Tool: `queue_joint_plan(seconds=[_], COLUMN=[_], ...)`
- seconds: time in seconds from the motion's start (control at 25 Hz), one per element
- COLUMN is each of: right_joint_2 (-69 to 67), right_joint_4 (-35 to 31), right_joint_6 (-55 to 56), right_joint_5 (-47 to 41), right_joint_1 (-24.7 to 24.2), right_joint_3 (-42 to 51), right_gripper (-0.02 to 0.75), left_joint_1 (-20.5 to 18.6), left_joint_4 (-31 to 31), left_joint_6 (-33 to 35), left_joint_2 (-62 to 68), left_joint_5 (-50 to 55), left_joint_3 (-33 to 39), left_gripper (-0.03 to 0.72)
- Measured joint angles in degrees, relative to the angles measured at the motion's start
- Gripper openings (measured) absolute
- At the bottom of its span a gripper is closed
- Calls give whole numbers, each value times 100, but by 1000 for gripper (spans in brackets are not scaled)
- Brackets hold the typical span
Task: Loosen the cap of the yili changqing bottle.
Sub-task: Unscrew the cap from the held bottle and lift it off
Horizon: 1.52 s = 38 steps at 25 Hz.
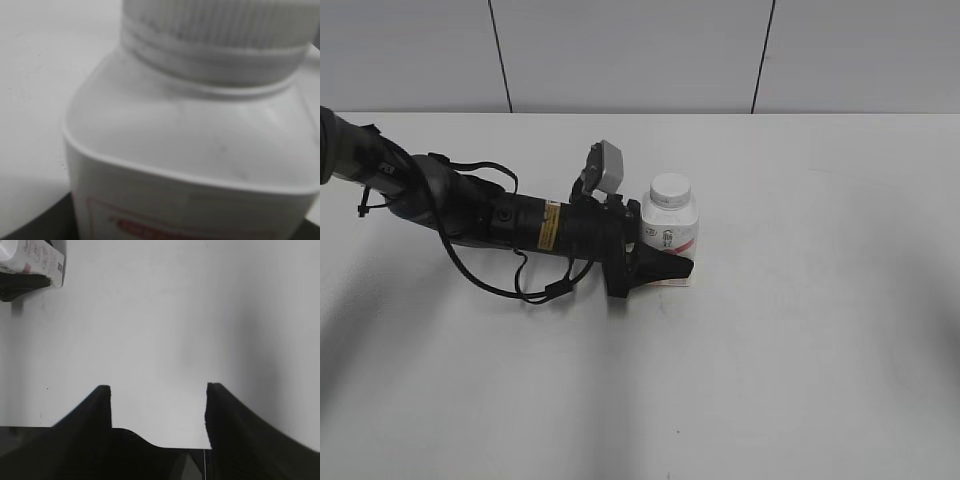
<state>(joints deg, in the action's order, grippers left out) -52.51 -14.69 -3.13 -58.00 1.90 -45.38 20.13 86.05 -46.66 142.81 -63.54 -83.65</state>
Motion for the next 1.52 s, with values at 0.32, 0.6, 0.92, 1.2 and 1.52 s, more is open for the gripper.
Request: queue_joint_plan(seconds=[0.32,0.6,0.92,1.2,1.52], right_joint_2=[-1363,-2208,-2764,-3297,-3651], right_joint_4=[-17,-17,-30,-86,-68], right_joint_6=[130,422,615,922,1397], right_joint_5=[-3,114,101,78,-117], right_joint_1=[358,1256,1745,2142,2176], right_joint_3=[-563,-1033,-1766,-2244,-2838], right_gripper=[473,473,473,473,473], left_joint_1=[0,0,0,0,0], left_joint_4=[22,21,28,28,46], left_joint_6=[12,30,63,83,235], left_joint_2=[0,0,0,0,0], left_joint_5=[-13,-7,-7,-7,-14], left_joint_3=[0,0,0,0,0], left_gripper=[428,428,428,428,427])
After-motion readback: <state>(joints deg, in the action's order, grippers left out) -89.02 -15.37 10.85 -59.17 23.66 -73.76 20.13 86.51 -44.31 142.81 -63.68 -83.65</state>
